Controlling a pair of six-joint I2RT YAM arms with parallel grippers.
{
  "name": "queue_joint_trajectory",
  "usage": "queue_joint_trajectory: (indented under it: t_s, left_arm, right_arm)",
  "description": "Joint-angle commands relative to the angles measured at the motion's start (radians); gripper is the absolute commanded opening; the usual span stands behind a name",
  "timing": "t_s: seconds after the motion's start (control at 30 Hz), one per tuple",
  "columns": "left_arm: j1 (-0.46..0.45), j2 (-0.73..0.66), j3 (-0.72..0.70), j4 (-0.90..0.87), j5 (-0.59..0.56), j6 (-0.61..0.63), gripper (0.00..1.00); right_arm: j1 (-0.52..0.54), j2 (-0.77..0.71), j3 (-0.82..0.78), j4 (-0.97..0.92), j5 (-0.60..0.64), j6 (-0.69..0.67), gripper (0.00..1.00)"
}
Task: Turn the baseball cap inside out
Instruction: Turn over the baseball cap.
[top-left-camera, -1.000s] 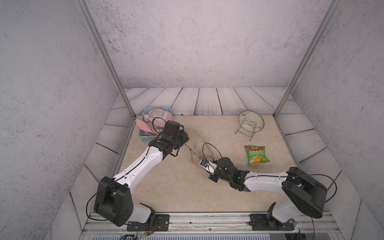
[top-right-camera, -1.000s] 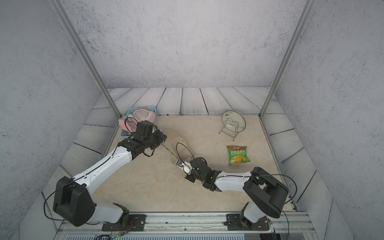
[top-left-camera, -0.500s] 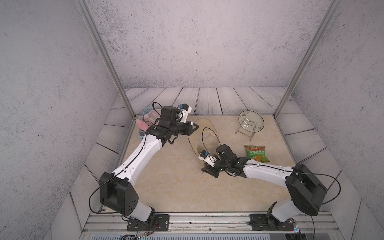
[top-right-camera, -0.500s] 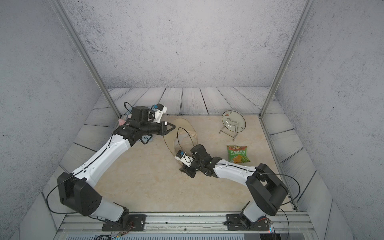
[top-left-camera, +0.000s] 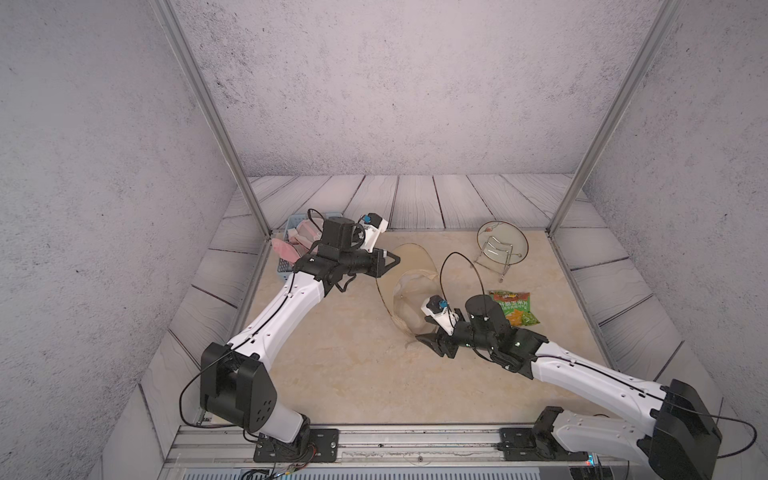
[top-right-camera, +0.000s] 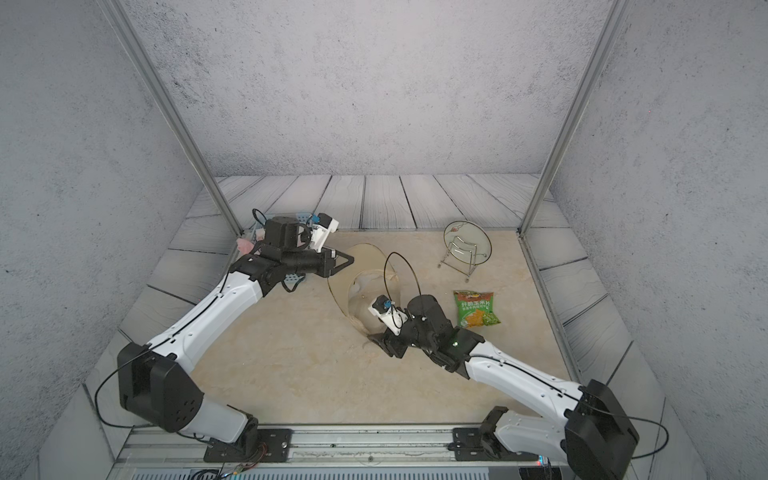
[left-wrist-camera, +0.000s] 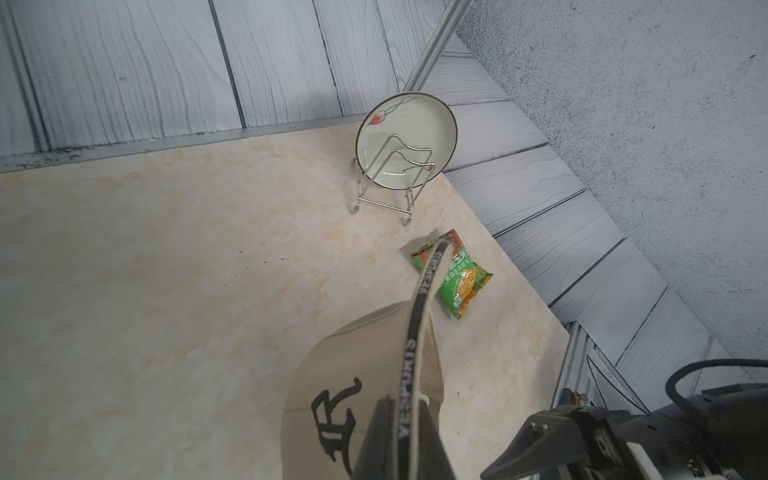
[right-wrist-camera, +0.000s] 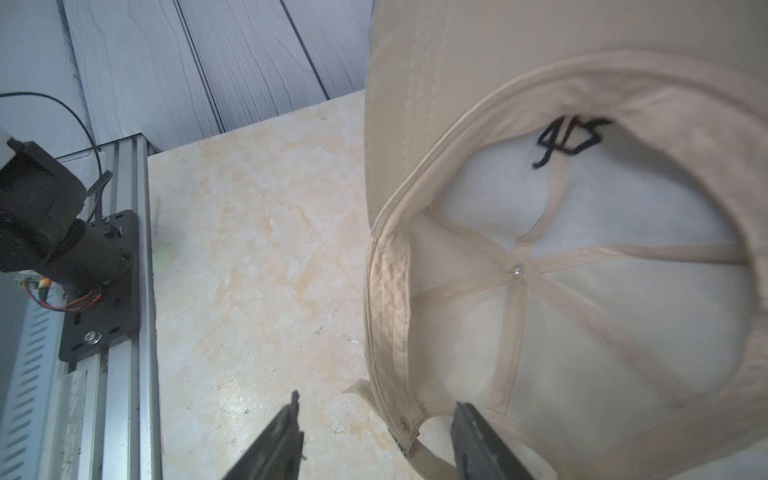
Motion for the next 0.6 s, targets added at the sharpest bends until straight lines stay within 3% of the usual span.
queue_joint_trajectory:
  t_s: [0.0, 0.1, 0.2, 0.43, 0.57]
  left_arm:
    - [0.002, -0.036, -0.046, 0.150, 0.112, -0.107, 0.00]
    - [-0.011, -0.050, -0.096, 0.287, 0.160, -0.240, 0.00]
    - [-0.027, -0.059, -0.121, 0.375, 0.198, -0.334, 0.00]
    - [-0.071, -0.057, -0.134, 0.482, 0.249, -0.457, 0.00]
    - [-0.081, -0.061, -0.131, 0.521, 0.257, -0.518, 0.00]
  right_arm:
    - [-0.002, -0.026, -0.027, 0.099, 0.128, 0.069, 0.53]
    - [-0.002, -0.009, -0.038, 0.205, 0.189, 0.105, 0.35]
    - [-0.002, 0.040, -0.026, 0.279, 0.189, 0.116, 0.23]
    - [-0.002, 0.164, 0.054, 0.328, 0.240, 0.127, 0.16]
    - [-0.001, 0.221, 0.080, 0.303, 0.422, 0.156, 0.15]
